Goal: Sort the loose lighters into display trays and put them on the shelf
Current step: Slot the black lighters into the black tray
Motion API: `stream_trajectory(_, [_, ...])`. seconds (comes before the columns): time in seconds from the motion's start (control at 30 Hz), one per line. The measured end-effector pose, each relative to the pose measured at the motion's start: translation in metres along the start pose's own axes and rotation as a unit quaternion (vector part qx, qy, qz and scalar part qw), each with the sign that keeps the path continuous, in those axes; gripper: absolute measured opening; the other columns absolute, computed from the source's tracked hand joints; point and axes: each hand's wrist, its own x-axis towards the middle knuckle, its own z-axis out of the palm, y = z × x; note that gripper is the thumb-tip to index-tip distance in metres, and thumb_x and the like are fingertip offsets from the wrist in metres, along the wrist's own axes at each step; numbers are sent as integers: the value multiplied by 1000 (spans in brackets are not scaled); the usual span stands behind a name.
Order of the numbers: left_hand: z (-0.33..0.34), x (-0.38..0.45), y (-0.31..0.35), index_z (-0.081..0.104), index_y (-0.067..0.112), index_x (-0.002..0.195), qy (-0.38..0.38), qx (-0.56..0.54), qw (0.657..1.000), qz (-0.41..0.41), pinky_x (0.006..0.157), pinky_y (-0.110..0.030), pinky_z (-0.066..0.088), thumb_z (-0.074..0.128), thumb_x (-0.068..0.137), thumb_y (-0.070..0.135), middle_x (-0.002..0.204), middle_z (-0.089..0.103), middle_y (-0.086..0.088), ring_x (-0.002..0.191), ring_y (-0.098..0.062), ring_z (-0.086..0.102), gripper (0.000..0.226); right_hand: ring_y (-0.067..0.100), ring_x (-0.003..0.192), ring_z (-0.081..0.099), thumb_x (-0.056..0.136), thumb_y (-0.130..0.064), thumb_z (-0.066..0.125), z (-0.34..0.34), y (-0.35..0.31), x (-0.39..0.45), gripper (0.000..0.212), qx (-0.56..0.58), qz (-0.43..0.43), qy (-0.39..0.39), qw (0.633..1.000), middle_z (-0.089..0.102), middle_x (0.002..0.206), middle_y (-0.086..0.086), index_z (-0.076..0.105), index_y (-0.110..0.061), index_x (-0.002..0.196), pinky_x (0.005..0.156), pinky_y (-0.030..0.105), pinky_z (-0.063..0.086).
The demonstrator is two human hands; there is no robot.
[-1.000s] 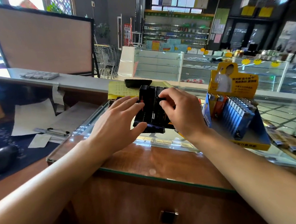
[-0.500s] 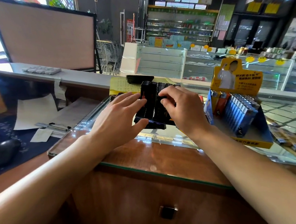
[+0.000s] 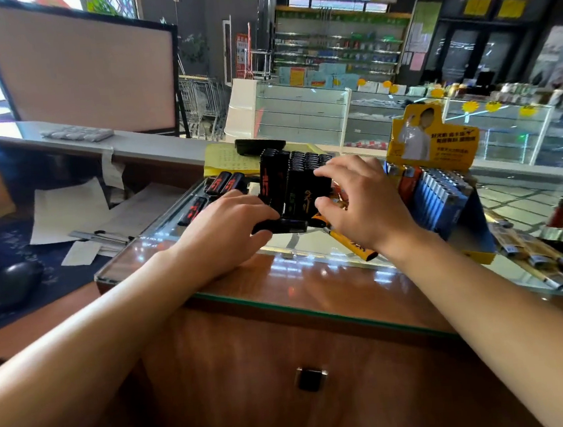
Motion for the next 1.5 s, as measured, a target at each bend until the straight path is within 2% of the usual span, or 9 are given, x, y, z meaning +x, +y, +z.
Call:
stream_trajectory(0.17, [-1, 0, 9, 72, 23, 116, -17, -15, 1000, -19, 98, -35, 43, 70, 86, 17, 111, 63, 3, 110, -22, 53, 31, 25, 113, 47, 83, -36, 55, -12, 7, -22, 42, -3, 2, -7, 1000, 62, 122, 5, 69, -15, 117, 97, 30, 34])
stream_trajectory(0.43, [-6, 1, 24, 61, 26, 121, -88, -11, 994, -66, 97, -36, 44, 63, 89, 22, 120, 64, 3, 115, -20, 56, 33, 18, 115, 45, 88, -33, 57, -14, 9, -46, 35, -1, -6, -33, 999, 62, 119, 0, 68, -16, 117, 95, 22, 28])
stream_trajectory(0.67, [-2, 6, 39, 53, 19, 139, -121, 10, 987, -107, 107, -38, 39, 58, 93, 19, 133, 58, -6, 127, -25, 50, 46, 16, 116, 42, 90, -28, 61, -12, 9, -52, 32, 3, -16, -29, 999, 61, 121, 0, 67, -16, 119, 99, 31, 35])
stream_trajectory(0.97, [7, -2, 56, 70, 16, 119, -12, -48, 996, -73, 93, -40, 46, 60, 90, 5, 110, 57, -4, 101, -29, 60, 33, 17, 116, 46, 85, -38, 54, -17, 4, -57, 40, 44, -36, -32, 998, 62, 119, -2, 65, -20, 118, 96, 28, 35])
stream_trajectory(1.07, [9, 2, 63, 72, 17, 115, 13, -76, 994, -72, 86, -30, 45, 61, 89, 3, 104, 59, -4, 95, -25, 61, 31, 15, 111, 49, 84, -38, 57, -19, 1, -57, 38, 82, -48, -27, 995, 65, 114, -4, 66, -21, 117, 90, 28, 38])
stream_trajectory(1.17, [10, 9, 74, 73, 15, 114, 32, -93, 991, -86, 75, -17, 32, 62, 89, 3, 103, 58, -4, 92, -21, 58, 30, 15, 100, 51, 82, -42, 60, -20, 0, -59, 38, 113, -60, -7, 992, 67, 104, -6, 67, -21, 113, 81, 30, 41])
stream_trajectory(1.3, [14, 16, 82, 72, 16, 109, 60, -118, 986, -105, 68, -11, 32, 63, 89, 4, 100, 58, 0, 89, -17, 54, 26, 23, 94, 59, 87, -26, 68, -17, 3, -59, 27, 79, -73, 20, 994, 69, 99, 1, 68, -16, 112, 80, 35, 47])
stream_trajectory(1.4, [16, 17, 81, 64, 20, 106, 45, -143, 977, -151, 70, -22, 36, 60, 90, 7, 94, 64, 5, 88, -15, 60, 21, 17, 88, 59, 93, -22, 61, -17, 6, -57, 19, 106, -52, 64, 991, 70, 95, -1, 70, -16, 109, 74, 27, 42])
stream_trajectory(1.5, [17, 19, 74, 55, 21, 102, 49, -266, 934, -235, 76, -34, 51, 55, 88, 7, 86, 68, 4, 71, -10, 65, 19, 13, 78, 61, 94, -19, 58, -18, 10, -55, 18, 168, -14, 105, 980, 69, 88, -3, 71, -14, 106, 67, 24, 46])
